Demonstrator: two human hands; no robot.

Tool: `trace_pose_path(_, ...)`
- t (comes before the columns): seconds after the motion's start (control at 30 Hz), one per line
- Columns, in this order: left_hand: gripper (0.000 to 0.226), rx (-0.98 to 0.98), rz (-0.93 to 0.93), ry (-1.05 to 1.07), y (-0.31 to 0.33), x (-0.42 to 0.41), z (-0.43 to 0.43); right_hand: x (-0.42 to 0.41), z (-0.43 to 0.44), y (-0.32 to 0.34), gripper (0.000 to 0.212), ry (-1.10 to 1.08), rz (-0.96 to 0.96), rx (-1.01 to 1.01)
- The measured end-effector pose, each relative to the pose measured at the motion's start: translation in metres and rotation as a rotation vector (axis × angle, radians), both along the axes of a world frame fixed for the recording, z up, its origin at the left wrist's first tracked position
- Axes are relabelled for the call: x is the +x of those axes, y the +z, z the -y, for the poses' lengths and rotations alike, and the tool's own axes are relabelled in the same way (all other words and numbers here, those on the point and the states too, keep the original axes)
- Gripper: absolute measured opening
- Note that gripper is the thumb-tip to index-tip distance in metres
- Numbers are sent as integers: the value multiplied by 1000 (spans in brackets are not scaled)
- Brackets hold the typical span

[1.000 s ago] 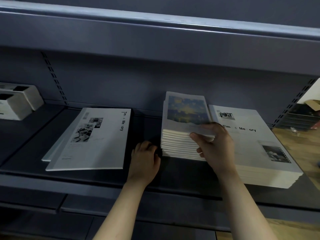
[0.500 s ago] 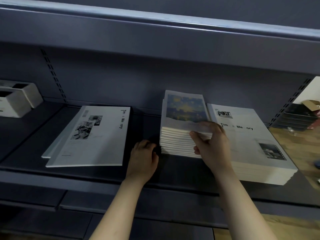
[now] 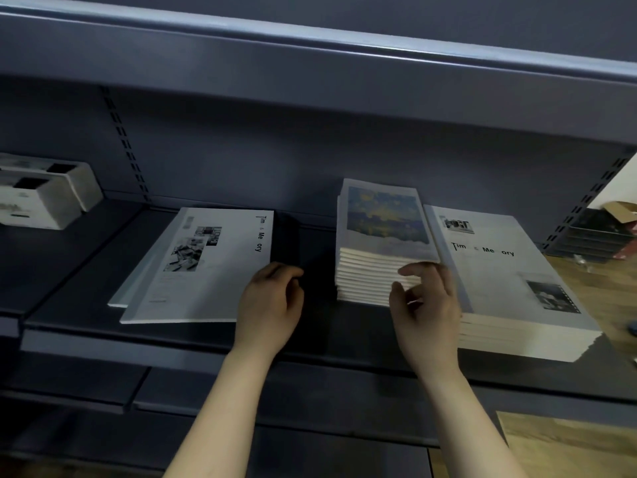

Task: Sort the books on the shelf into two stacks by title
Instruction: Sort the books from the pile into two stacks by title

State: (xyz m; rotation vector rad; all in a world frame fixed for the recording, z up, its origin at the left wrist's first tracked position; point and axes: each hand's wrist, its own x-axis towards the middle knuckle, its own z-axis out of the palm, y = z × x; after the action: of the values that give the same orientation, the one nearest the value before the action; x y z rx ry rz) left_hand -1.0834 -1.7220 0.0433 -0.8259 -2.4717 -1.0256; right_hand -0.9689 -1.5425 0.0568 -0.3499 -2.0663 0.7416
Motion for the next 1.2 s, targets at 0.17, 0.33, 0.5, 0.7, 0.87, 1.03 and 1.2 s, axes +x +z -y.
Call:
trace_pose_path(0.17,21,-73,28,90,2,-16,30,-12,9,-18,16,159,204,31)
trace_pose_path(0.33,20,-154,87,227,1,-35,66,-22,17,-43,13,235,371,83)
trace_pose_path(0.5,27,-331,189,510,9,-43,99,-28,24,-54,14,169,369,166)
trace_pose_path(0.7,40,-289,300,579,15,-46,117,-29,26,-54,14,123,369,191)
trace_pose_path(0.87,65,-229,402,548,16,-57,127,-28,27,-55,14,112,368,188)
trace_pose_path(1.03,74,-196,515,563,17,-63,132,-27,26,-56,13,107,371,194)
trace_pose_path(1.2,35,75,387,484,16,-48,130,-26,27,-57,14,101,373,200)
